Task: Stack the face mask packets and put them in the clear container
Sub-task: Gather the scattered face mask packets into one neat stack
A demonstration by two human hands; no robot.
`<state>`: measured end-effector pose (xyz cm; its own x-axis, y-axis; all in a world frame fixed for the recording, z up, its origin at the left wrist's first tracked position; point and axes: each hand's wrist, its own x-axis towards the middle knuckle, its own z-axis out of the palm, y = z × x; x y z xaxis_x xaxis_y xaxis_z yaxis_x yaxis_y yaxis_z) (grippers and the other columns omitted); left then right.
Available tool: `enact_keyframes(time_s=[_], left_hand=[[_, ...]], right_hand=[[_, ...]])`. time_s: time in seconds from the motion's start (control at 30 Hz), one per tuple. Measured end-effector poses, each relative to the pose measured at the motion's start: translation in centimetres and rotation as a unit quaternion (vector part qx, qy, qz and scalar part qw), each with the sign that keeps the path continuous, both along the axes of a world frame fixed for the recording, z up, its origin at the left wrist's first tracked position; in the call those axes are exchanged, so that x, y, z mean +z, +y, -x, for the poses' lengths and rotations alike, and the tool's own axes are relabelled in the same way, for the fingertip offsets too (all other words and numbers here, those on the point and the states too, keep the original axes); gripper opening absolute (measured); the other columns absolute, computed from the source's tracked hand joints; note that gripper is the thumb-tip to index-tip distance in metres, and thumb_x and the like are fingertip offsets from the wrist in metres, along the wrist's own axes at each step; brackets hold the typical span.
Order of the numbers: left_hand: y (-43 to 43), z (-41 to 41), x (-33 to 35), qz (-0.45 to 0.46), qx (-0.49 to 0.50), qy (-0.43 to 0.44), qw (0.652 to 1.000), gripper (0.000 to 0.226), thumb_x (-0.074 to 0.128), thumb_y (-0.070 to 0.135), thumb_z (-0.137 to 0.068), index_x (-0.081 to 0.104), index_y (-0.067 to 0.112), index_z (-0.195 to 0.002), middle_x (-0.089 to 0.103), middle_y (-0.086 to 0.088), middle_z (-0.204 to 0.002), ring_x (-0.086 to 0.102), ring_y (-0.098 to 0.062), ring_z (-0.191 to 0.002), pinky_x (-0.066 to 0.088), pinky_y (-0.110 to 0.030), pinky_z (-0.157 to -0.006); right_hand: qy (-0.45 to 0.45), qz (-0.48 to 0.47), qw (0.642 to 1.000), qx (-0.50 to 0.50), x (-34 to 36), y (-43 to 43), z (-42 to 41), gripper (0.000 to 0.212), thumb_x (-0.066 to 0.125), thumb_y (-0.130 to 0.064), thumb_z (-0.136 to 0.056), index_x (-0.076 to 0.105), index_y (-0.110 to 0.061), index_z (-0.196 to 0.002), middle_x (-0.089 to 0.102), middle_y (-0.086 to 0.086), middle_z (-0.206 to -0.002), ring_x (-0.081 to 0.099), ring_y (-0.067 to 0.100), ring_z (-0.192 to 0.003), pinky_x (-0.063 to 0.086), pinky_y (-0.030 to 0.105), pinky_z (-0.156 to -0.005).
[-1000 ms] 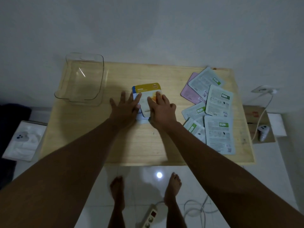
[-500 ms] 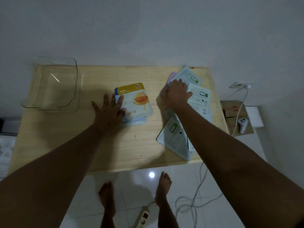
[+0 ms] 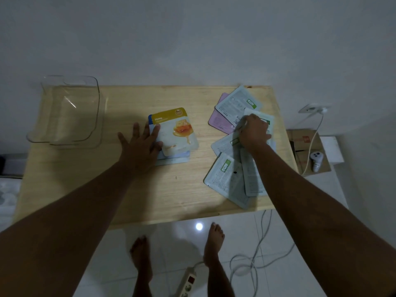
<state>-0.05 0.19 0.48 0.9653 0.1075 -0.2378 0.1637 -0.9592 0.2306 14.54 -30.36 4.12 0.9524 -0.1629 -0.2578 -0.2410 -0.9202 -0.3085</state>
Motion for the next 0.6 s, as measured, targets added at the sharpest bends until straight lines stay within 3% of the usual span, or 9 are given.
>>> enact_keyframes(time_s=[0.1, 0.2, 0.37, 0.53, 0.6], left_hand=[[-0.1, 0.0, -0.1, -0.007, 0.003, 0.004, 1.0, 0.062, 0.02, 0.053, -0.098, 0.005, 0.03, -0.154, 0.011, -0.007, -0.163, -0.001, -0.039, -0.149, -0.001, -0.074, -0.106], [-0.2, 0.1, -0.1, -0.004, 0.003, 0.001, 1.0, 0.063, 0.02, 0.054, -0.098, 0.003, 0.03, -0.154, 0.011, -0.008, -0.163, -0.003, -0.039, -0.149, -0.001, -0.073, -0.107], [-0.2, 0.0, -0.2, 0.002, 0.004, 0.005, 1.0, 0.063, 0.019, 0.055, -0.098, 0.002, 0.031, -0.154, 0.011, -0.008, -0.163, -0.005, -0.039, -0.149, -0.002, -0.073, -0.109], [-0.3, 0.0, -0.1, 0.012, 0.007, 0.001, 1.0, 0.062, 0.021, 0.053, -0.099, 0.005, 0.03, -0.154, 0.011, -0.008, -0.163, -0.005, -0.04, -0.149, -0.001, -0.073, -0.108], [-0.3, 0.1, 0.0, 0.013, 0.004, -0.005, 1.0, 0.062, 0.023, 0.052, -0.099, 0.007, 0.029, -0.154, 0.013, -0.008, -0.163, -0.002, -0.041, -0.148, 0.0, -0.073, -0.108]], right_hand=[[-0.052, -0.016, 0.998, 0.015, -0.1, -1.1, 0.5, 0.033, 0.05, -0.028, -0.095, 0.056, -0.03, -0.127, 0.047, 0.005, -0.145, 0.038, 0.033, -0.137, 0.03, 0.069, -0.104], [-0.029, -0.011, 0.996, -0.084, 0.1, -1.8, 0.9, 0.057, 0.062, -0.038, -0.087, 0.042, -0.024, -0.138, 0.027, 0.011, -0.154, 0.028, 0.036, -0.142, 0.027, 0.062, -0.109], [-0.05, -0.103, 0.984, -0.136, 0.6, -3.4, 0.5, 0.088, 0.087, -0.037, -0.068, 0.04, -0.018, -0.139, 0.034, 0.013, -0.147, 0.044, 0.034, -0.131, 0.041, 0.049, -0.106], [-0.13, -0.253, 0.951, -0.121, 1.8, -2.7, 0.4, 0.065, 0.08, -0.013, -0.074, 0.052, -0.012, -0.132, 0.067, 0.01, -0.123, 0.067, 0.022, -0.105, 0.056, 0.041, -0.093], [-0.16, -0.296, 0.938, -0.084, 2.9, -0.9, 0.6, 0.05, 0.074, -0.013, -0.075, 0.061, -0.015, -0.123, 0.071, 0.004, -0.112, 0.069, 0.015, -0.095, 0.06, 0.038, -0.086]])
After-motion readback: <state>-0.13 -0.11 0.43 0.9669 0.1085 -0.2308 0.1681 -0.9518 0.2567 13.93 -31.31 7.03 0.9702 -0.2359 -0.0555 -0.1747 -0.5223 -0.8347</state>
